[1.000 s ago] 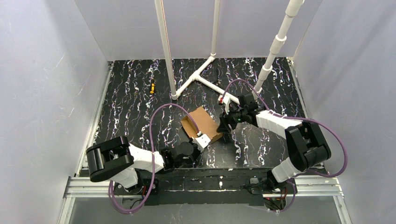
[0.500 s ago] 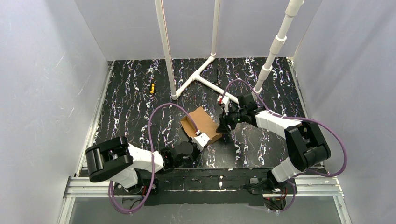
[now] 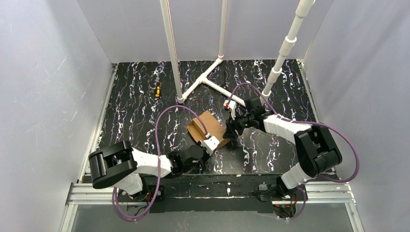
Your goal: Fold the paper box
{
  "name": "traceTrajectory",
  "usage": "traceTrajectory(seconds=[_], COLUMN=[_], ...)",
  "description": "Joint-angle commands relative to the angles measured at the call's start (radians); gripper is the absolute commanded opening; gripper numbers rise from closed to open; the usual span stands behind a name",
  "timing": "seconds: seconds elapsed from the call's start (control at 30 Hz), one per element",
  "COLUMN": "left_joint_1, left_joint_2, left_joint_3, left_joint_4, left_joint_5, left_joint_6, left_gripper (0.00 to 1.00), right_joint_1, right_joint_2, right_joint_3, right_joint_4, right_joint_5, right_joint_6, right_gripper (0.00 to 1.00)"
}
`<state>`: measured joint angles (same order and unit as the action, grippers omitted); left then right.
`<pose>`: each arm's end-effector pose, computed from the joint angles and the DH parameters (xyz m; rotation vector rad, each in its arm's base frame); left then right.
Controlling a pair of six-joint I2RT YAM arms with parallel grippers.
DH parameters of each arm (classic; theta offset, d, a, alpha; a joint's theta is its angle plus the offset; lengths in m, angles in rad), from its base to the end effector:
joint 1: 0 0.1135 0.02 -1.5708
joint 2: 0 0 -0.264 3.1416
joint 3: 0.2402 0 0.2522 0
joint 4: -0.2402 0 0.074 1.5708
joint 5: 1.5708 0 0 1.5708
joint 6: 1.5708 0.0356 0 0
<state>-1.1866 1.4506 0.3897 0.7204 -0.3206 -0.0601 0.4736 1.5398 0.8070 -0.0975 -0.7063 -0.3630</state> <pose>0.1086 -0.2386 0.1551 0.8386 1.7383 -0.5392 0.2584 0.1584 0.1835 -1.2337 1.9661 0.8949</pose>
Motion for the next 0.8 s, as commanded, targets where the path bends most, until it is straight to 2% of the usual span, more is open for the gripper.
traceTrajectory(seconds=[0.0,0.47,0.67,0.77], left_joint_1=[0.007,0.011,0.012,0.015], left_joint_2=[-0.030,-0.020,-0.090,-0.151], left_joint_3=[0.058,0.101,0.102,0.104], left_joint_4=[0.011,-0.027,-0.095,-0.156], left_joint_5=[-0.046,-0.045,-0.039,-0.029], left_joint_6=[-0.020,-0.051,-0.082,-0.115], left_gripper=[0.00,0.00,0.20,0.27], right_joint_1=[0.019,0.027,0.026,0.026], right_joint_2=[0.013,0.014,0.008,0.007], right_joint_3=[0.008,0.011,0.015,0.018], right_joint_4=[-0.001,0.002,-0.002,-0.005], right_joint_5=[-0.014,0.001,0.017,0.020], right_joint_6=[-0.005,0.002,0.001,-0.001], right_gripper=[0.57,0.55,0.58,0.59])
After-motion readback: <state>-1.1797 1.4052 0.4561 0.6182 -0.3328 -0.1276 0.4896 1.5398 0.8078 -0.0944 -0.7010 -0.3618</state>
